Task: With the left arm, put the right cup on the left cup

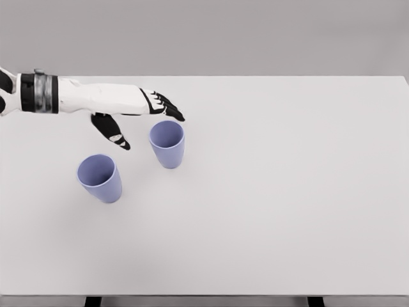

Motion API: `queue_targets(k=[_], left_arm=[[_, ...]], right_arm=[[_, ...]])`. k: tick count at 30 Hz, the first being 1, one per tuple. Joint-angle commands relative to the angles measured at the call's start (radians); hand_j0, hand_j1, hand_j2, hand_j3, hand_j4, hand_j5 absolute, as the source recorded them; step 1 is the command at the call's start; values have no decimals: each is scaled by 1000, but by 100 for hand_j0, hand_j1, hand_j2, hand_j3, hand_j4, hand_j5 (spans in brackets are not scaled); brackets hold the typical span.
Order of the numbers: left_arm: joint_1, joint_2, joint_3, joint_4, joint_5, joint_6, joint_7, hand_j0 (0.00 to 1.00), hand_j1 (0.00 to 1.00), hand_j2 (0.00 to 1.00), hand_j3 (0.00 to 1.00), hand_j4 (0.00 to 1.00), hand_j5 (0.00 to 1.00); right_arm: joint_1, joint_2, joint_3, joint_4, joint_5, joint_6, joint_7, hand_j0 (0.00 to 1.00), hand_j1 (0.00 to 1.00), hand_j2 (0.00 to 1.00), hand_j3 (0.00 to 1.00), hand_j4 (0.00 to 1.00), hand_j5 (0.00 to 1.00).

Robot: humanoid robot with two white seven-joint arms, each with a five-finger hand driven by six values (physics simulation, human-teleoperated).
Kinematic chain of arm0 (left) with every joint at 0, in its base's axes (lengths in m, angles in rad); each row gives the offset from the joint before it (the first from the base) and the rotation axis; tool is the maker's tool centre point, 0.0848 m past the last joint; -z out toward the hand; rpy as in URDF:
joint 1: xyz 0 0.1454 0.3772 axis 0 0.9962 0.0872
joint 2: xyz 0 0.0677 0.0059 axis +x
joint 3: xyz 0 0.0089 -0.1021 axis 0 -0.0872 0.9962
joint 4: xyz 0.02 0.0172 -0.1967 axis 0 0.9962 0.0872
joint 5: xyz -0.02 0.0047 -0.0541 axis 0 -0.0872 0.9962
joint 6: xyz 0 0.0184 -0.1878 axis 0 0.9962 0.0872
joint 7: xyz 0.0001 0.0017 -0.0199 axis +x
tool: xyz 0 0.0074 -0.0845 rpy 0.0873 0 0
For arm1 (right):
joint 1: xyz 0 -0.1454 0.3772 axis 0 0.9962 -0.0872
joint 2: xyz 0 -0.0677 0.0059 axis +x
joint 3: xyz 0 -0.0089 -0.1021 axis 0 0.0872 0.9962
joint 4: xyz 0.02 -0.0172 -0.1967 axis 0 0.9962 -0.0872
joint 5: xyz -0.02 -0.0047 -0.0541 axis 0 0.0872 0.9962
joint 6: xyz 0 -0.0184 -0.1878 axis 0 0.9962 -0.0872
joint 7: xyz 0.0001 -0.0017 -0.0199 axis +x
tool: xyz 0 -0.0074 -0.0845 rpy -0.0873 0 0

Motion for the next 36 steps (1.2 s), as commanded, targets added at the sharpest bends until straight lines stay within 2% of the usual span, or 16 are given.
queue_targets(k=[1,6,11,19,21,36], left_arm=[[0,-50,21,100,-25,3,4,100,100,100,100,100,100],[44,-149,58,194,-77,3,4,100,100,100,100,100,100],[67,-212,58,220,-98,3,1,100,100,100,100,100,100],[104,-205,55,241,-105,3,1,100,100,100,100,100,100],[107,-212,80,264,-143,3,1,100,100,100,100,100,100],[110,-214,84,240,-146,3,6,100,100,100,100,100,100]], right_arm=[[2,0,3,-1,0,0,0,100,100,100,100,100,100],[0,0,0,1,0,0,0,100,100,100,100,100,100],[0,0,0,-1,0,0,0,100,100,100,100,100,100],[0,0,0,1,0,0,0,100,100,100,100,100,100],[0,0,0,-1,0,0,0,100,100,100,100,100,100],[0,0,0,1,0,0,0,100,100,100,100,100,100]])
